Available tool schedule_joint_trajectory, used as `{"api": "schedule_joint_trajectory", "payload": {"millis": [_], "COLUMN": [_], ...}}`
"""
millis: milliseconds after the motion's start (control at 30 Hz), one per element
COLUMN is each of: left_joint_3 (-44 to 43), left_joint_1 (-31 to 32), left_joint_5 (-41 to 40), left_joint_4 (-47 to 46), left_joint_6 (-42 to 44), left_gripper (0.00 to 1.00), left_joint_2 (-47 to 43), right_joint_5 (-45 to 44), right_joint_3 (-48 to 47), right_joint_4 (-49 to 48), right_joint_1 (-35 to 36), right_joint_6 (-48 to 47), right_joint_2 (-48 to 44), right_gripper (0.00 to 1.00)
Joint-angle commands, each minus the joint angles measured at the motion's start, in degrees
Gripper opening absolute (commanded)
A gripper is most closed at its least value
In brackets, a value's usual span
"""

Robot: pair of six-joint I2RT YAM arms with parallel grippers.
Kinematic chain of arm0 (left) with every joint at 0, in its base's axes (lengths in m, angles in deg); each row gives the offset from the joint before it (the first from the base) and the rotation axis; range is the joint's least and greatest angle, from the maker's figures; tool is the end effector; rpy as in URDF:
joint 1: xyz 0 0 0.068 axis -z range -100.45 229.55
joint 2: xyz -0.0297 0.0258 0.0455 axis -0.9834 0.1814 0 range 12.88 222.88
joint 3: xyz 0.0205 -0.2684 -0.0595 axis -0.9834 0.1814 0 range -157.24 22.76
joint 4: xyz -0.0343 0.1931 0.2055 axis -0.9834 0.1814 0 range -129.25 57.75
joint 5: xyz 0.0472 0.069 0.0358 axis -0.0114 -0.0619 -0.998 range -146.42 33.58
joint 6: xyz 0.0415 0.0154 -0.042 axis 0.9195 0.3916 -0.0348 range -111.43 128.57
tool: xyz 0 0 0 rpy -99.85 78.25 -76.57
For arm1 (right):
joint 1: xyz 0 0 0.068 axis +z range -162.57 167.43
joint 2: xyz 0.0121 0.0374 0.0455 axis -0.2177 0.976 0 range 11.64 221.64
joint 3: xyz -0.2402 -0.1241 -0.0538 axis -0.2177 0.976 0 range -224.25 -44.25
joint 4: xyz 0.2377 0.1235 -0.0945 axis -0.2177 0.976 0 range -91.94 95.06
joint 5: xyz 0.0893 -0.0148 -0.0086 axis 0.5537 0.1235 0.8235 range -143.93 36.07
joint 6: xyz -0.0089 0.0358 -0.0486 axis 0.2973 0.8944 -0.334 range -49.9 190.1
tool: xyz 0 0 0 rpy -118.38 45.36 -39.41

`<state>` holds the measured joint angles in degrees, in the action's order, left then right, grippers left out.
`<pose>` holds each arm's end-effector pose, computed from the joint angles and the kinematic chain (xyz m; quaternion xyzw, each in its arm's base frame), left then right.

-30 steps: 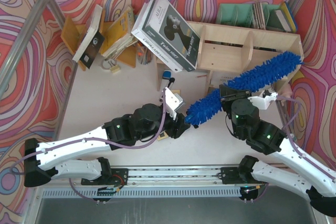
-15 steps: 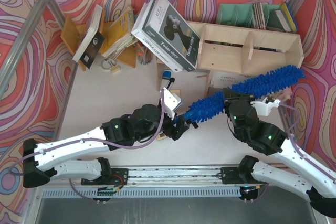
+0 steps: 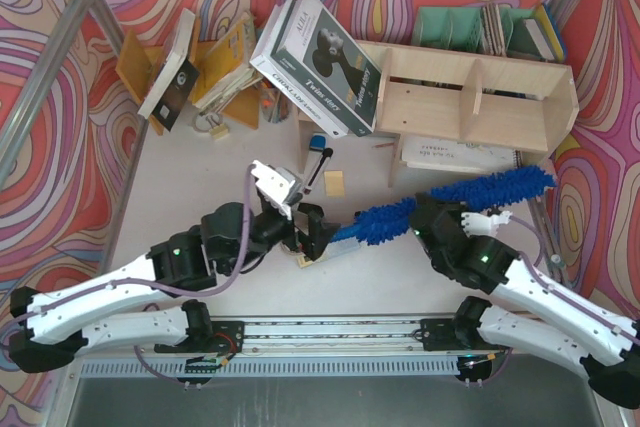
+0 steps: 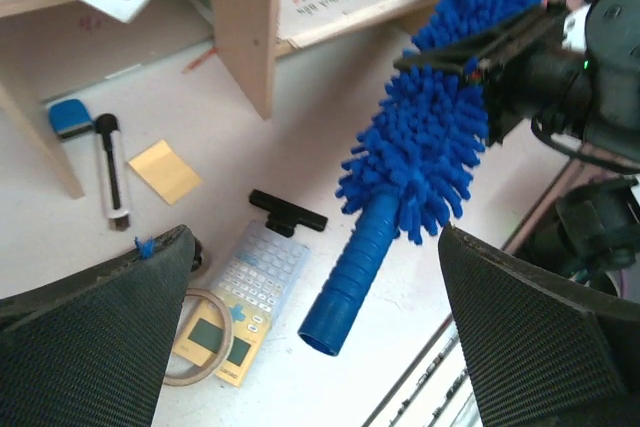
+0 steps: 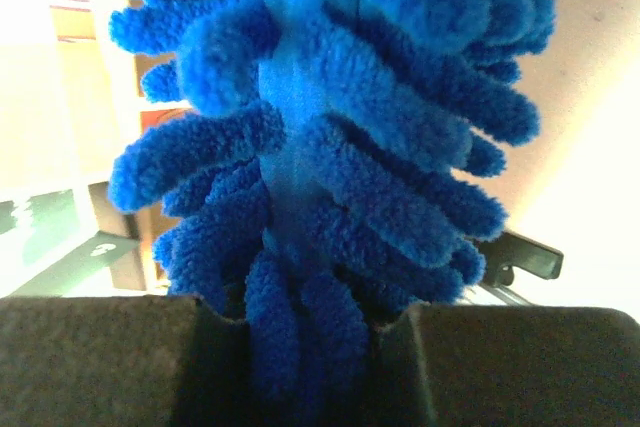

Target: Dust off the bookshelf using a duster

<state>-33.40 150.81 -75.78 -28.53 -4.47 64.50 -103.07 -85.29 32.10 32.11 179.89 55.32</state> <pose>0.0895 -0.2168 0.3913 0.2587 0.6956 -0.3491 0.5721 0.1535 0.1032 0.2833 0.5946 0.5847 0.3158 0.4526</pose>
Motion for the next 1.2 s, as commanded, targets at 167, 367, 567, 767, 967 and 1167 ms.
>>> {"api": "schedule_joint_trajectory", "payload": {"millis": [167,367,567,767,967,1167], "left_joint_3": [6.51,7.86,8.74,9.43,10.36,10.46], "left_joint_1": [-0.07,-0.04,-0.05,-0.03,0.0,-0.01], "left_joint_5": [-10.38,-11.59,-11.65,-11.74,-12.11,-12.11], "left_joint_4": [-3.73,-3.11,-3.81,-3.9,-3.7,-3.12], "left_joint_6": [1.02,0.91,0.71,0.75,0.75,0.64], "left_gripper": [0.98,0.98,0.98,0.98,0.98,0.99], "left_joint_2": [-7.99,-8.56,-7.82,-8.14,-8.97,-9.12], "right_joint_5": [2.01,3.43,4.7,4.32,8.08,11.29], "right_joint_3": [7.18,8.32,10.9,11.44,12.49,10.79], "right_joint_4": [-10.7,-12.39,-18.4,-23.02,-26.18,-27.89], "right_joint_1": [0.22,0.22,0.02,-1.32,-5.17,-8.84], "right_joint_6": [5.13,6.55,6.28,4.18,4.84,4.78], "right_joint_2": [4.52,10.29,14.0,16.89,18.82,22.51], "right_gripper": [0.0,0.0,0.0,0.0,0.0,0.02]}}
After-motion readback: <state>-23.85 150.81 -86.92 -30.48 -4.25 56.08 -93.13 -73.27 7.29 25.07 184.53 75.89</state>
